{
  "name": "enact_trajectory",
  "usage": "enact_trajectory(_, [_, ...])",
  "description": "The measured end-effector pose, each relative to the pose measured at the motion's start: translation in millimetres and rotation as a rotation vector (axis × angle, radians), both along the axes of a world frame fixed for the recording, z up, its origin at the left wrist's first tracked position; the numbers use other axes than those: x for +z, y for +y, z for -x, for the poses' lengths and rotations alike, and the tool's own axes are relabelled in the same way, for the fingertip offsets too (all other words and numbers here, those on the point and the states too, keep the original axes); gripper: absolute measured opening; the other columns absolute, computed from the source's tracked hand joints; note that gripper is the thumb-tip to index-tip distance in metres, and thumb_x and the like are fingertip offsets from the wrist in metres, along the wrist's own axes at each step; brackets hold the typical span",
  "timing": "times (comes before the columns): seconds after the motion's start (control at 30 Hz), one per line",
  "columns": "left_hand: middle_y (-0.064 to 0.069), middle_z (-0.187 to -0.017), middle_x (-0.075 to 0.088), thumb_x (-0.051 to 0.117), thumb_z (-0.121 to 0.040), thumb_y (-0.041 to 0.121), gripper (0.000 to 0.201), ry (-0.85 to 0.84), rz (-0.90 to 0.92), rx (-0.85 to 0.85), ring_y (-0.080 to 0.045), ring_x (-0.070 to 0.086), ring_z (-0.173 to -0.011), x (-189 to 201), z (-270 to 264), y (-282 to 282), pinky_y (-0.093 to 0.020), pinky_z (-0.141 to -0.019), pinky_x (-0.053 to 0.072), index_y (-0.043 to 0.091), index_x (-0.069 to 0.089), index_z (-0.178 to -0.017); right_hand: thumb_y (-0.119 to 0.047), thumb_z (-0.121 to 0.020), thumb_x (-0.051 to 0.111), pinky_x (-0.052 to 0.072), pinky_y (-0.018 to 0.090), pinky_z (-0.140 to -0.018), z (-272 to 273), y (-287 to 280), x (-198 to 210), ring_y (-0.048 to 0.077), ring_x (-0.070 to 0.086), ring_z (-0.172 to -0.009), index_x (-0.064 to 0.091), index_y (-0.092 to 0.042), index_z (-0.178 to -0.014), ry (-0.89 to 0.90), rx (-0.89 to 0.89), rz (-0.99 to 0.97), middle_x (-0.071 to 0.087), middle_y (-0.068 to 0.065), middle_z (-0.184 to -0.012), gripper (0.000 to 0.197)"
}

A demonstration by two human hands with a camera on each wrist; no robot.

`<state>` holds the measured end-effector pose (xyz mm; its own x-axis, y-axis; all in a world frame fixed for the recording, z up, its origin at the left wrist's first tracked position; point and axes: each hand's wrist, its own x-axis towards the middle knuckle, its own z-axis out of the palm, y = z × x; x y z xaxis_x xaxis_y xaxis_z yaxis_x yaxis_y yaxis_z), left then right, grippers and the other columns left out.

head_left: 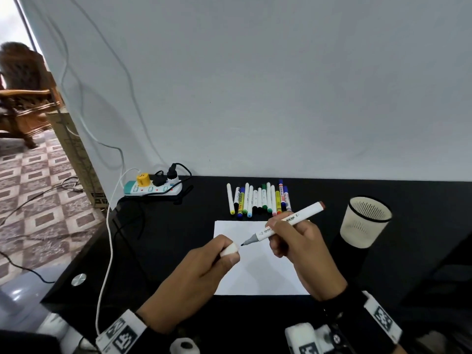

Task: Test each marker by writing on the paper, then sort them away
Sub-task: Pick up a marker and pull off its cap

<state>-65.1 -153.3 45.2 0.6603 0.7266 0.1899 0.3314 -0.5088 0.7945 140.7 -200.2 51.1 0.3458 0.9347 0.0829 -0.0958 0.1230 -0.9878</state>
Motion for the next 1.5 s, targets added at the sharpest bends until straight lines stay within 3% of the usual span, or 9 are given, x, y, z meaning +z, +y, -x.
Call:
enact_trajectory(0.23, [-0.005,-0.071,0.051,0.051,-0.097,0.045,0.017,0.008,-0.043,-0.031,-0.011,0.041,-0.059,11.4,-5.1,-16.0,-0.027,-0.055,0.035,0.029,0.059,-0.094,-0.01,-0.1,0.059,0.05,0.027,-0.058,3.6,-23.7,9.8,0.015,0.055,-0.058,0.071,-0.003,-0.087,-0.1,0.042,0.002,0.062,0.009,-0.063,0.019])
enact_trajectory(0.5, [-0.01,-0.072,0.046,0.045,-0.091,0.055,0.033,-0.049,-0.009,0.002,-0.007,0.039,-0.06,21.6,-11.1,-27.1,-0.029,-0.058,0.035,0.028,0.064,-0.093,-0.017,-0.102,0.06,0.05,0.025,-0.06,12.9,-39.1,10.8,0.016,0.057,-0.06,0.068,-0.005,-0.09,-0.055,0.11,-0.058,0.064,0.007,-0.065,0.019])
enact_trajectory(0.6, [-0.013,-0.072,0.047,0.046,-0.092,0.053,0.033,-0.042,0.017,-0.004,-0.02,0.042,-0.063,25.0,-13.7,-26.9,-0.032,-0.06,0.036,0.027,0.067,-0.095,-0.015,-0.101,0.061,0.048,0.028,-0.061,8.4,-42.0,10.6,0.018,0.056,-0.062,0.07,-0.004,-0.092,0.039,0.15,-0.048,0.063,0.011,-0.068,0.016])
enact_trajectory(0.73, [-0.006,-0.065,0.041,0.047,-0.097,0.049,0.031,0.013,0.032,-0.073,-0.02,0.037,-0.061,26.8,-11.8,-18.6,-0.033,-0.059,0.033,0.024,0.067,-0.096,-0.014,-0.085,0.073,0.049,0.029,-0.06,-20.4,-54.0,13.4,0.02,0.056,-0.065,0.074,-0.008,-0.091,0.097,0.09,-0.064,0.063,0.012,-0.074,0.009])
enact_trajectory(0.87, [-0.013,-0.073,0.05,0.052,-0.094,0.055,0.037,0.058,0.017,-0.134,-0.027,0.043,-0.064,25.2,-12.5,-12.4,-0.037,-0.059,0.035,0.021,0.066,-0.096,-0.004,-0.086,0.078,0.054,0.03,-0.065,-52.9,-73.7,18.5,0.021,0.065,-0.069,0.073,-0.002,-0.087,-0.31,0.176,0.029,0.074,0.014,-0.078,0.006])
enact_trajectory(1.03, [-0.007,-0.067,0.058,0.063,-0.094,0.03,0.011,-0.126,0.149,-0.04,-0.017,0.052,-0.061,14.7,-36.5,-11.0,-0.029,-0.061,0.045,0.031,0.062,-0.105,-0.029,-0.085,0.084,0.048,0.019,-0.069,-52.4,-84.5,13.0,0.003,0.063,-0.066,0.073,-0.019,-0.092,-0.585,0.227,0.207,0.078,0.001,-0.079,0.015])
enact_trajectory(1.2, [0.011,-0.097,0.066,0.066,-0.09,0.039,0.03,0.106,-0.022,0.125,-0.005,0.062,-0.09,-26.2,-41.3,5.1,-0.021,-0.081,0.048,0.042,0.051,-0.115,-0.034,-0.084,0.083,0.051,0.018,-0.066,-86.5,-75.8,-10.4,0.001,0.066,-0.063,0.073,-0.025,-0.09,-0.696,-0.093,0.37,0.078,-0.008,-0.074,0.015])
enact_trajectory(1.33, [0.018,-0.149,0.036,0.055,-0.095,0.047,0.045,0.557,-0.133,0.087,-0.011,0.033,-0.14,-73.4,-27.1,19.5,-0.039,-0.113,0.031,0.041,0.044,-0.138,-0.031,-0.081,0.083,0.05,0.021,-0.068,-141.8,-72.4,-34.3,0.0,0.07,-0.067,0.069,-0.027,-0.087,-0.838,-0.266,0.531,0.076,-0.012,-0.069,0.016])
enact_trajectory(1.5, [0.013,-0.162,0.018,0.046,-0.097,0.049,0.054,0.689,-0.097,0.08,-0.011,0.013,-0.149,-99.8,-20.6,29.1,-0.044,-0.118,0.021,0.044,0.031,-0.149,-0.026,-0.085,0.073,0.047,0.029,-0.074,-174.1,-69.4,-66.5,0.019,0.064,-0.086,0.062,-0.027,-0.086,-1.018,-0.306,0.76,0.07,-0.004,-0.087,0.011])
